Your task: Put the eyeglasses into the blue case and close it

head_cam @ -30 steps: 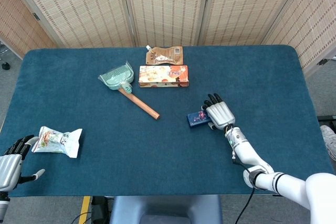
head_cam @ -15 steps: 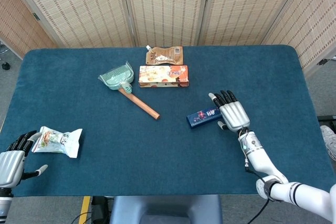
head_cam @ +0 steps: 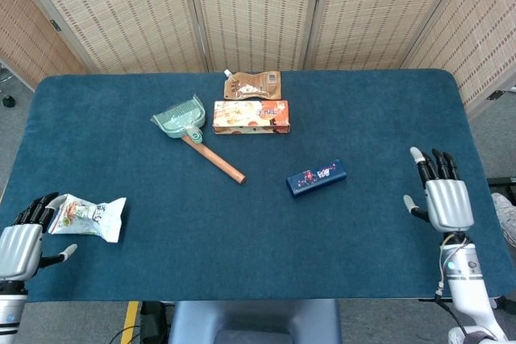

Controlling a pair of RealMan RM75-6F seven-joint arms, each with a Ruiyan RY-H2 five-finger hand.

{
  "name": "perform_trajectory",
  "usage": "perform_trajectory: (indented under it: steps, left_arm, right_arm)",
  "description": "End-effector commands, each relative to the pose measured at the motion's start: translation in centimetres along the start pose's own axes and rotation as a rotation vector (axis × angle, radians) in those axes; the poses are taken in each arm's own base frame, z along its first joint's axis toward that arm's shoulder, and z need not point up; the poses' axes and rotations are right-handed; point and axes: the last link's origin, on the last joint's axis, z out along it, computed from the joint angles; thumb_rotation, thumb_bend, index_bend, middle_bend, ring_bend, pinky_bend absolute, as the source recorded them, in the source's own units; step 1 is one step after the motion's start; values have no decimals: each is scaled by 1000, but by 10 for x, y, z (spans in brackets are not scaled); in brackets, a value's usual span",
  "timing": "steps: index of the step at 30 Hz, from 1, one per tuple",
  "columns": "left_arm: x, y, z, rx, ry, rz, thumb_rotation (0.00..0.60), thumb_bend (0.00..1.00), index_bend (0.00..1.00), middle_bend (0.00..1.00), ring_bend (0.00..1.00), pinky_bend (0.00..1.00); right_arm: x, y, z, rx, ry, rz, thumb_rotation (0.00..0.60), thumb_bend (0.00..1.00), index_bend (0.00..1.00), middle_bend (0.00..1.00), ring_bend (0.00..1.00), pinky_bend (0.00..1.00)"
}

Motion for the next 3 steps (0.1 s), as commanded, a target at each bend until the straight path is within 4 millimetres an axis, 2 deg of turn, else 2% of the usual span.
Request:
perform_trajectory:
  steps: [1,3]
  left_arm:
    - [1,4,1,-6,23,-3,600,187,175,155,151,269]
    - [1,5,0,-5,32,-1,600,187,175,155,151,269]
  right_arm:
    - [8,15,-28,-50,-5,40,600,297,5,121,26,0]
    - [10,19,-39,-70,-6,53,600,297,9,121,26,0]
